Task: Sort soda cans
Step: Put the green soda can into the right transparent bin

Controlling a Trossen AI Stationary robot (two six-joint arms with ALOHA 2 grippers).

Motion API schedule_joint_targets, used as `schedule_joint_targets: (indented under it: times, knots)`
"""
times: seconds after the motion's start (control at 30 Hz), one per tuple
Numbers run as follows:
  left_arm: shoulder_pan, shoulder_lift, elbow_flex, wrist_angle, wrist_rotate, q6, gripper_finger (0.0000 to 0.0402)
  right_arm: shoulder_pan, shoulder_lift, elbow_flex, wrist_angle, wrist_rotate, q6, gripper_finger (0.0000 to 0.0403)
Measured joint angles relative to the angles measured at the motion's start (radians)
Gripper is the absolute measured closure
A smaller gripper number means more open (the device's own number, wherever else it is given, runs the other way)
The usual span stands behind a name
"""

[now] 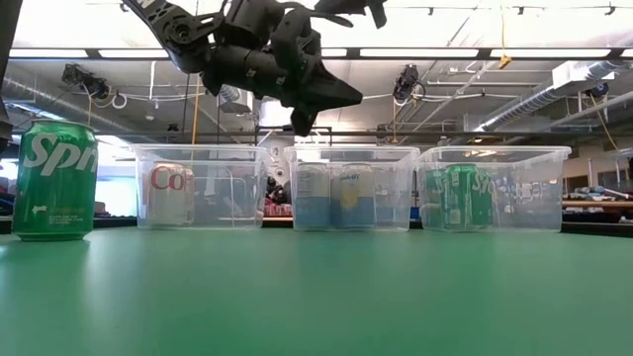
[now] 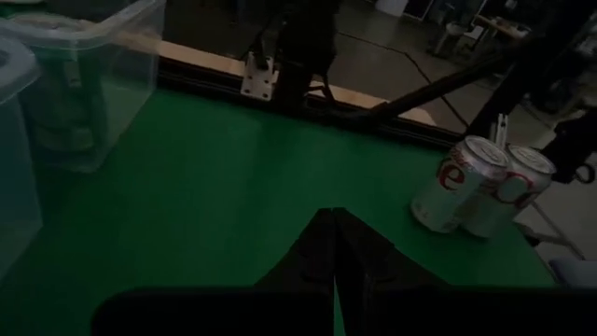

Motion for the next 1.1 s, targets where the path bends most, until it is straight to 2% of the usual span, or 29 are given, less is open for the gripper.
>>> schedule_joint_targets:
  times: [0.23,0.4,0.63,0.8,0.93,1.1]
  knots:
    - [-0.041,0.0,0.0,0.0,0.005,0.039,0.04,-0.057,0.0,0.0,0.009,-0.003,0.001,0.0403]
    - [-0.056,0.0,0.0,0.001,0.015,0.058,0.04,-0.08,0.009,0.0,0.04,-0.042,-0.003,0.0403]
    - [-0.004,-0.018,-0.001,0.009,0.058,0.036,0.0401,-0.052,-0.015,-0.001,0.023,-0.059,-0.073,0.0403]
    - [0.045,-0.115,-0.053,-0.004,0.091,0.044,0.0401,-0.029,-0.08,0.0,-0.054,-0.007,-0.115,0.0403]
    - [0.059,-0.238,-0.127,-0.073,0.068,0.103,0.0401,-0.026,-0.124,-0.034,-0.099,0.029,-0.122,0.0403]
    - [0.032,-0.407,-0.164,-0.344,-0.044,0.169,0.0401,-0.03,-0.138,-0.181,-0.017,0.021,-0.095,0.0403]
